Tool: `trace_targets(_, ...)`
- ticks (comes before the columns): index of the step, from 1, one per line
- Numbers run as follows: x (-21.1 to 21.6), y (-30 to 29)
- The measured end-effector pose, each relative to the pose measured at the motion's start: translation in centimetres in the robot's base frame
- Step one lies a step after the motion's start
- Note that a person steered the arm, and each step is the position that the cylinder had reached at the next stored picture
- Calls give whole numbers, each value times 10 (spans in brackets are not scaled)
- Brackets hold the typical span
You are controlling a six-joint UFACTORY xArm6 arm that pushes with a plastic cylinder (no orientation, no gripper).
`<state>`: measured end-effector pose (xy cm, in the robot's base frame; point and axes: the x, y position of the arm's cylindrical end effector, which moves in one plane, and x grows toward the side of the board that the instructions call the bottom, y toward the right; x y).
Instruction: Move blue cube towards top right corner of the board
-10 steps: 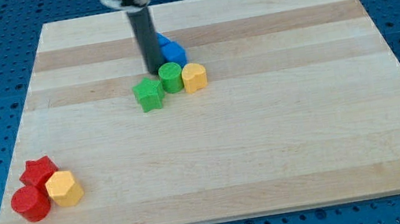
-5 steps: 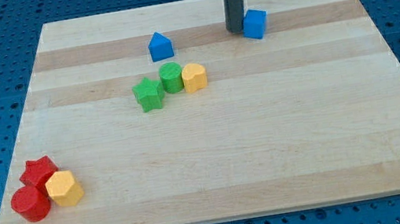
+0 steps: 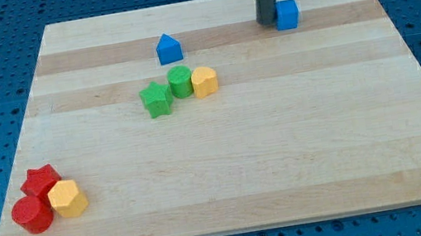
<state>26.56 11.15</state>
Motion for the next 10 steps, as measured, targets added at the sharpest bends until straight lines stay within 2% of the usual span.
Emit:
trace_targets(1, -6, 11)
trace_targets(2, 17, -2)
trace_targets(3, 38, 10)
trace_targets(5, 22, 73)
trace_targets(6, 22, 76)
trace_targets(8, -19, 79)
trace_targets(9, -26, 83)
trace_targets(10, 7, 73)
